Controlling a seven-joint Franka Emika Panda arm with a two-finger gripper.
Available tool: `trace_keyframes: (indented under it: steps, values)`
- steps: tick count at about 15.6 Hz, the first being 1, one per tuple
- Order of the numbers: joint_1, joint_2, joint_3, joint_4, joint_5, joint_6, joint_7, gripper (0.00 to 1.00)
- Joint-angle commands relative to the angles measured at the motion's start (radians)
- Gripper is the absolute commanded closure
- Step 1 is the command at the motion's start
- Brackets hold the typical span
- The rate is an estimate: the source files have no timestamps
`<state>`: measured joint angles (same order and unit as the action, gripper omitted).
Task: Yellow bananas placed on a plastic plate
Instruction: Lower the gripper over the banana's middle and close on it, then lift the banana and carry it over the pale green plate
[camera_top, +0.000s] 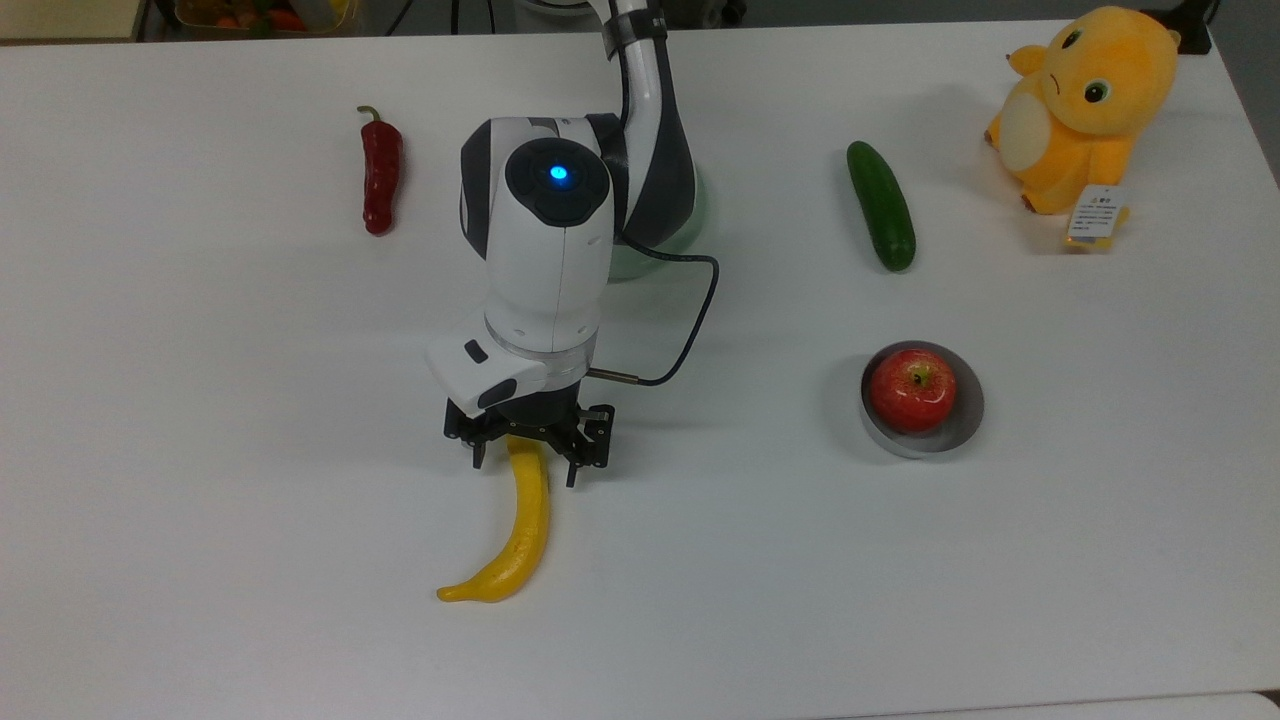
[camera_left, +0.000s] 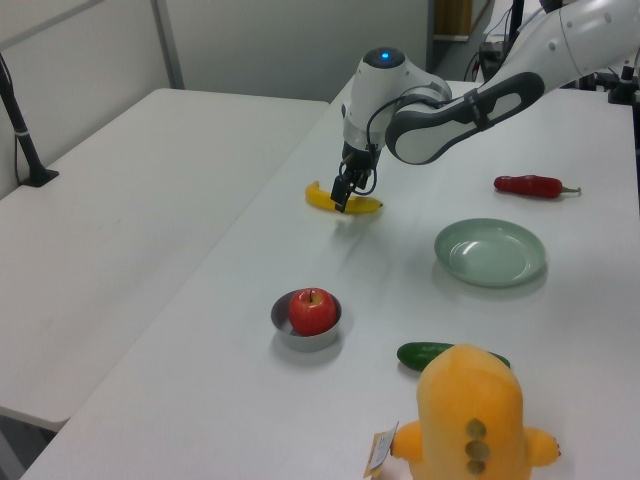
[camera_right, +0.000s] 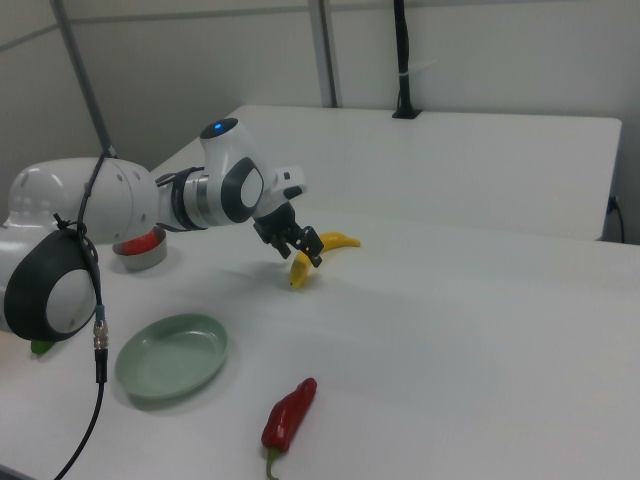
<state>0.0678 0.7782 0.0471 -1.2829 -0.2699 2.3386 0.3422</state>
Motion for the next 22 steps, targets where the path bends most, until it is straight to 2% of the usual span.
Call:
trace_keyframes:
  steps: [1,2,3,6,9,11,13,15,20,22]
  values:
    - [0.007,0.032,0.003,0.023,-0.060,0.015,0.031,0.64]
    - [0.006,0.036,0.013,0.023,-0.071,0.015,0.029,0.81]
    - [0.004,0.035,0.013,0.023,-0.069,0.015,0.031,0.86]
    - [-0.005,0.021,0.016,0.023,-0.069,0.011,0.031,0.88]
    - [-0.083,-0.069,0.085,-0.004,-0.063,-0.001,0.029,0.88]
    - [-0.108,-0.144,0.102,-0.071,-0.055,-0.001,0.026,0.88]
    - [-0.152,-0.239,0.158,-0.145,-0.046,-0.040,0.023,0.88]
    - [-0.161,-0.321,0.171,-0.222,0.013,-0.059,0.024,0.88]
    - [-0.146,-0.546,0.204,-0.468,0.113,-0.215,0.018,0.86]
    - [-0.105,-0.647,0.206,-0.577,0.132,-0.306,-0.020,0.86]
